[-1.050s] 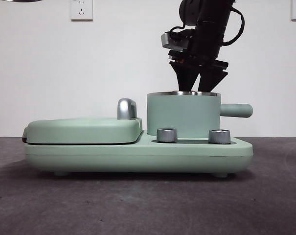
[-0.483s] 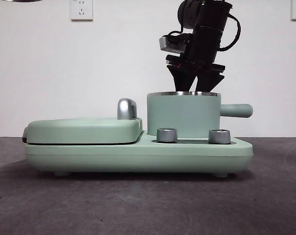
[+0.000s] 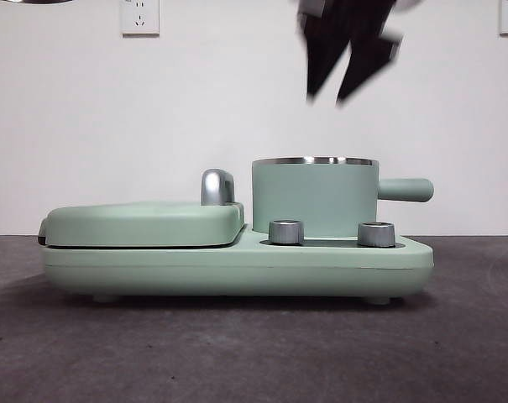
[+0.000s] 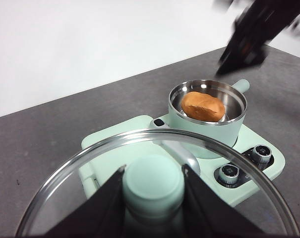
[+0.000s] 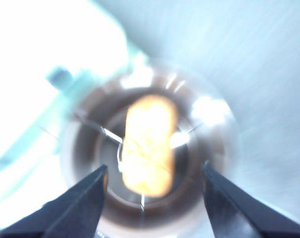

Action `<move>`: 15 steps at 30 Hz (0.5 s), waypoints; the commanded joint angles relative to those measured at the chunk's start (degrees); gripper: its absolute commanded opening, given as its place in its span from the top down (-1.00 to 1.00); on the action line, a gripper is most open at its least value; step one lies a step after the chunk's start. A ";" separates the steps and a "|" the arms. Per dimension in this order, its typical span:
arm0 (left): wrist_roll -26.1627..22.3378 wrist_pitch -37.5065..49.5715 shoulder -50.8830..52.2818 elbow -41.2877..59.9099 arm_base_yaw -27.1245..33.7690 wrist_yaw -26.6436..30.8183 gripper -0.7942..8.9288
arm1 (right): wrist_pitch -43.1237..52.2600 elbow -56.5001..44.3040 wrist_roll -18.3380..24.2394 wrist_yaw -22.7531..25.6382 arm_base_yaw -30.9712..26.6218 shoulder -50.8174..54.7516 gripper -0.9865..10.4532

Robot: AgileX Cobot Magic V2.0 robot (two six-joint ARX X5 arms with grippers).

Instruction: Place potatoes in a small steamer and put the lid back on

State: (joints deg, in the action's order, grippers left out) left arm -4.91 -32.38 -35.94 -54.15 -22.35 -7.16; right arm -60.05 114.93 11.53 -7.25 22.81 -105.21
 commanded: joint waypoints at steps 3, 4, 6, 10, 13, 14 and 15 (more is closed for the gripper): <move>0.07 2.56 0.02 -0.83 -0.11 0.09 0.81 | -1.53 -1.36 -0.74 -0.26 -0.96 11.54 0.31; 0.11 3.10 0.02 -0.85 -0.11 0.07 0.81 | -1.11 -4.26 -0.74 -0.26 -1.27 15.26 0.31; 0.42 4.68 0.02 -0.85 -0.13 0.04 0.81 | 1.92 -13.25 -0.76 -0.28 -2.10 23.82 0.31; 2.89 5.99 -0.92 -0.85 -0.15 -1.70 0.81 | 7.15 -27.69 -0.76 -0.22 -3.34 36.15 0.31; 3.08 6.43 -2.29 -0.85 -0.17 -4.02 0.81 | 9.88 -37.27 -1.68 -0.15 -3.91 44.02 0.31; 3.08 6.71 -2.78 -0.85 -0.17 -4.63 0.81 | 10.56 -39.98 -2.23 -0.13 -3.93 46.16 0.31; 3.13 7.21 -3.45 -0.85 -0.17 -5.25 0.81 | 11.28 -43.89 -3.17 -0.17 -3.93 49.40 0.31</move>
State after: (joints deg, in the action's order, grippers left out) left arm -2.28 -27.35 -39.09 -54.15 -22.35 -11.97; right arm -49.47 73.38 10.33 -7.40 18.70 -56.90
